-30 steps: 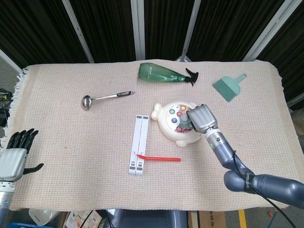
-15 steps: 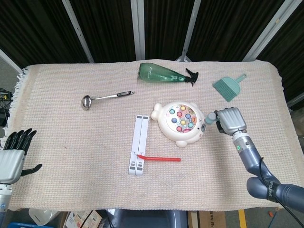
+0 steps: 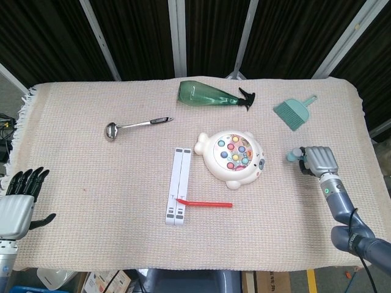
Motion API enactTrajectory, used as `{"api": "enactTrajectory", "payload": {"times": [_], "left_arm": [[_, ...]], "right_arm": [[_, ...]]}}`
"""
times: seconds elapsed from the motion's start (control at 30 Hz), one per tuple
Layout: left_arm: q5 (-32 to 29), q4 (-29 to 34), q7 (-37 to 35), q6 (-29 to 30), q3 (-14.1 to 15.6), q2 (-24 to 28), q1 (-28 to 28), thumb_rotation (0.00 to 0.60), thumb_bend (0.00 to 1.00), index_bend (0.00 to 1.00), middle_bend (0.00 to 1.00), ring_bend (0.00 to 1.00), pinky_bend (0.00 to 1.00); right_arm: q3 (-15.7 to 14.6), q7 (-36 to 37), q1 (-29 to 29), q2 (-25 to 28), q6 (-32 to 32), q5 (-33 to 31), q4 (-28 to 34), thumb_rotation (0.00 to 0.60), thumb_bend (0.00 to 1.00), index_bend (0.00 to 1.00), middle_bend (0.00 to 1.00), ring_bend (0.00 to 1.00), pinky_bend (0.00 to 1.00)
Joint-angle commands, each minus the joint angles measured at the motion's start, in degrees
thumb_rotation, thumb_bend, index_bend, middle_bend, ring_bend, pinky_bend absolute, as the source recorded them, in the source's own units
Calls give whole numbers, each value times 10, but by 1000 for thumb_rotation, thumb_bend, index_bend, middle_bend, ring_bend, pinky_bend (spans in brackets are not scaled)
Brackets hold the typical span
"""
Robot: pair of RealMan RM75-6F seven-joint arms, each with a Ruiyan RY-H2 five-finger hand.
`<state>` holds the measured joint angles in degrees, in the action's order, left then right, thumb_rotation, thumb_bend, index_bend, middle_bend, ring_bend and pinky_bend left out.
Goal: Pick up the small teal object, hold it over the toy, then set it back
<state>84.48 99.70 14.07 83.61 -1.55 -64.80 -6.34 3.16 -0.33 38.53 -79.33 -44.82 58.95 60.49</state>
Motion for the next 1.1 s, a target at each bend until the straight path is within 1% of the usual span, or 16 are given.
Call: {"api": "enactTrajectory", "payload": {"times": [0.03, 0.23, 0.5, 0.6, 0.8, 0.9, 1.1], "left_arm": [[1, 5, 6, 1, 1, 1, 1, 600, 90, 57, 13, 0, 0], [4, 8, 8, 5, 2, 0, 3, 600, 90, 57, 13, 0, 0], [2, 8, 8, 4, 2, 1, 3, 600, 90, 57, 13, 0, 0], [2, 7, 7, 4, 1, 0, 3, 600, 90, 57, 13, 0, 0], [2, 3, 4, 2, 2, -2, 3, 600, 90, 57, 13, 0, 0], [1, 1, 2, 0, 2, -3, 2, 600, 90, 57, 13, 0, 0], [-2, -2, 0, -4, 1, -5, 0, 600, 90, 57, 13, 0, 0]], "right_arm": [[-3, 39, -13, -26, 21, 28, -46, 600, 851, 892, 807, 569, 432], [-2, 72, -19, -42, 39, 46, -83, 600, 852, 832, 766, 534, 399], [3, 99, -26, -49, 52, 65, -105, 600, 848, 676, 648, 435, 348], [6, 104, -28, -47, 53, 70, -103, 600, 788, 642, 619, 414, 335], [12, 104, -30, -40, 58, 73, -96, 600, 657, 613, 600, 401, 324], [15, 100, -29, -36, 65, 71, -91, 600, 641, 601, 589, 392, 317], [24, 86, -26, -27, 79, 60, -78, 600, 567, 548, 552, 367, 307]]}}
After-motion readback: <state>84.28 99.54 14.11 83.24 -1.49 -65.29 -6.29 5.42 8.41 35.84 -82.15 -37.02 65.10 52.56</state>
